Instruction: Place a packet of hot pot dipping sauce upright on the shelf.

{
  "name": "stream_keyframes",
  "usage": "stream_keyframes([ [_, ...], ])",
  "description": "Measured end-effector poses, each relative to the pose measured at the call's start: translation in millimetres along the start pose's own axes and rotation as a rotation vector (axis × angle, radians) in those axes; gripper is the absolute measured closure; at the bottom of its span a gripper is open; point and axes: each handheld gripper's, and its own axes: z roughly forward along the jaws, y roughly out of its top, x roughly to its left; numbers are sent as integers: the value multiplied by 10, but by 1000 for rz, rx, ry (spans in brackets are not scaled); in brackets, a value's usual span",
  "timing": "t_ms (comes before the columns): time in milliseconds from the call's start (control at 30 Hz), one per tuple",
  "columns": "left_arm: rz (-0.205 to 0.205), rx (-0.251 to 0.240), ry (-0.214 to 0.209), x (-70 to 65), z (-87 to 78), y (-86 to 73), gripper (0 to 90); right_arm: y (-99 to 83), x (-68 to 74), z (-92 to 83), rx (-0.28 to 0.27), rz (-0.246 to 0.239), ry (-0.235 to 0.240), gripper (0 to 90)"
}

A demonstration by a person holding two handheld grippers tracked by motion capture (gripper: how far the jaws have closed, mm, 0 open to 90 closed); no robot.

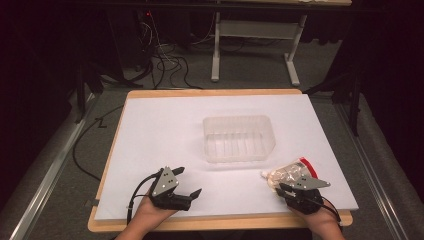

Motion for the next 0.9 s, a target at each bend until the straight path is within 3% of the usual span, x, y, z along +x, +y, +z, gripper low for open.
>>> stream_keyframes([
  [67, -3, 0, 3, 6, -15, -5, 122, 4, -14, 0, 1, 9, 19, 670],
  [133, -6, 0, 7, 9, -23, -11, 122, -3, -37, 4, -7, 32, 94, 516],
  [200, -7, 3, 10, 15, -26, -17, 122, 4, -28, 5, 0, 28, 109, 491],
  [267, -9, 5, 6, 13, -15, -17, 122, 16, 36, 8, 19, -62, 59, 534],
  [600, 15, 9, -13, -33, 25, 10, 123, -19, 29, 4, -7, -38, 44, 686],
  [900, -1, -1, -1, 1, -22, -7, 123, -28, -40, 7, -20, -22, 45, 796],
])
